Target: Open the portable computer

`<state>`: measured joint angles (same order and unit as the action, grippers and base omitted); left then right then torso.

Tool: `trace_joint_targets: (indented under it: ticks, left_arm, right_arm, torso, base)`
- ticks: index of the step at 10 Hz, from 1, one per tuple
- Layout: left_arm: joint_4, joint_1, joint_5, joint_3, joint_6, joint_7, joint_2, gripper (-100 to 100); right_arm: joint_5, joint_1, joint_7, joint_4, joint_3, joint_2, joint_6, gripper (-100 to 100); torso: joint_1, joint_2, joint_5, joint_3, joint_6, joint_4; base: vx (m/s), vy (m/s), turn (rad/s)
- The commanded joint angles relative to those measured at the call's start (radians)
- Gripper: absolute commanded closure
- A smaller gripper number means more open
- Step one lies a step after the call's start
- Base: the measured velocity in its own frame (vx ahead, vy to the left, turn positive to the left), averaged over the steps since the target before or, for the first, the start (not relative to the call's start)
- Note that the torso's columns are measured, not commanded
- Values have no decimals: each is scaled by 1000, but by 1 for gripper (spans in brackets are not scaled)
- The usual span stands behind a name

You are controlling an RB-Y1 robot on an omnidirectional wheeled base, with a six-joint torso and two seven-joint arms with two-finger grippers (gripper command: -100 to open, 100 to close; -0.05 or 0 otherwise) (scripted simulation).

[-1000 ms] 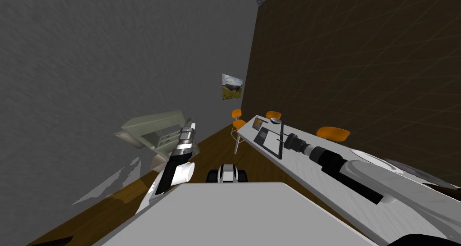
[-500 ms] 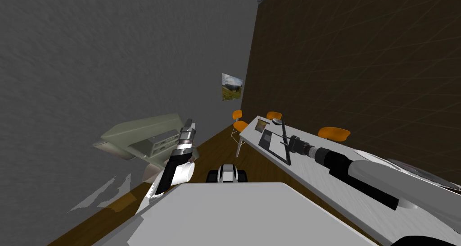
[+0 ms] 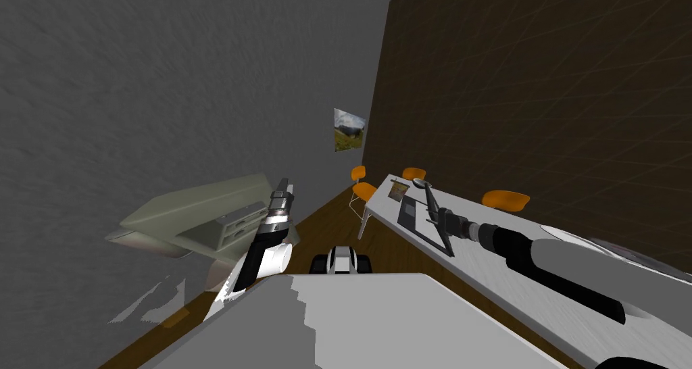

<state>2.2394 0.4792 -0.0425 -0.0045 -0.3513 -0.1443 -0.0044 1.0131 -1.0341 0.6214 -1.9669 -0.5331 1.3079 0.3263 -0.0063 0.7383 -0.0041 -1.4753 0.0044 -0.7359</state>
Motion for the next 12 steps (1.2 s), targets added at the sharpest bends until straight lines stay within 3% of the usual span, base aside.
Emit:
trace_joint_targets:
  ticks: [1, 2, 3, 9, 10, 12]
  left_arm:
    - [0, 0, 0, 0, 0, 0, 0, 0]
    - [0, 0, 0, 0, 0, 0, 0, 0]
    - [0, 0, 0, 0, 0, 0, 0, 0]
    - [0, 0, 0, 0, 0, 0, 0, 0]
    - [0, 0, 0, 0, 0, 0, 0, 0]
    - [0, 0, 0, 0, 0, 0, 0, 0]
  right_arm:
    - [12, -26, 3, 10, -11, 18, 12, 100]
    - [52, -60, 22, 47, 11, 30, 6, 100]
    - [52, -60, 22, 47, 11, 30, 6, 100]
    - [168, -149, 78, 158, 75, 61, -20, 100]
    - [145, -142, 53, 151, 23, 90, 14, -100]
    - [141, -147, 45, 152, 2, 104, 27, -100]
  torso:
    - [-1, 1, 0, 1, 0, -1]
    - [-2, 4, 2, 2, -3, -3]
    - [1, 0, 0, 1, 0, -1]
    - [0, -1, 0, -1, -2, -1]
    - [0, -1, 1, -1, -3, -1]
    - [1, 5, 2, 2, -4, -4]
  base:
    - [57, 60, -16]
    - [108, 130, 76]
    - [117, 135, 3]
    - [112, 118, 13]
    - [50, 68, -116]
    - [-17, 1, -57]
